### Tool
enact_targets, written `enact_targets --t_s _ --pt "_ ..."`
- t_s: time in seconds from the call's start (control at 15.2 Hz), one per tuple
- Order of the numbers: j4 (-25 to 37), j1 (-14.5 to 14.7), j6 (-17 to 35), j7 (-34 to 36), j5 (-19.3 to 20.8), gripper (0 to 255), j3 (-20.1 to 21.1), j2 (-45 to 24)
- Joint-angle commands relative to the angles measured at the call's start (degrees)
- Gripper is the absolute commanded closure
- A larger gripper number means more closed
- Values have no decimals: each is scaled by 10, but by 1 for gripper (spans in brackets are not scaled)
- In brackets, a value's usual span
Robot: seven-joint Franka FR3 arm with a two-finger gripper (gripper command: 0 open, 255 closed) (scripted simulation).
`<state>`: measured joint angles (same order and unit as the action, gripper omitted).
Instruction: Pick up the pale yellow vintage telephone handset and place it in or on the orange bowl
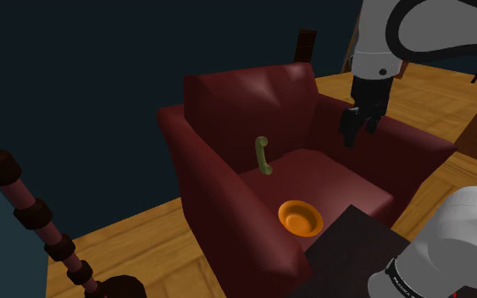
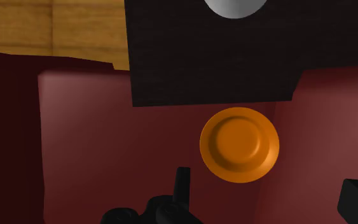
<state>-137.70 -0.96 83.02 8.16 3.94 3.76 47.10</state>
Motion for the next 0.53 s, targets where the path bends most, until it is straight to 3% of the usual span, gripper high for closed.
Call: enact_targets --t_s 0.0,0.46 --pt "0 0 0 0 0 0 0 0" --pt "-48 -8 151 -13 28 0 -13 -91"
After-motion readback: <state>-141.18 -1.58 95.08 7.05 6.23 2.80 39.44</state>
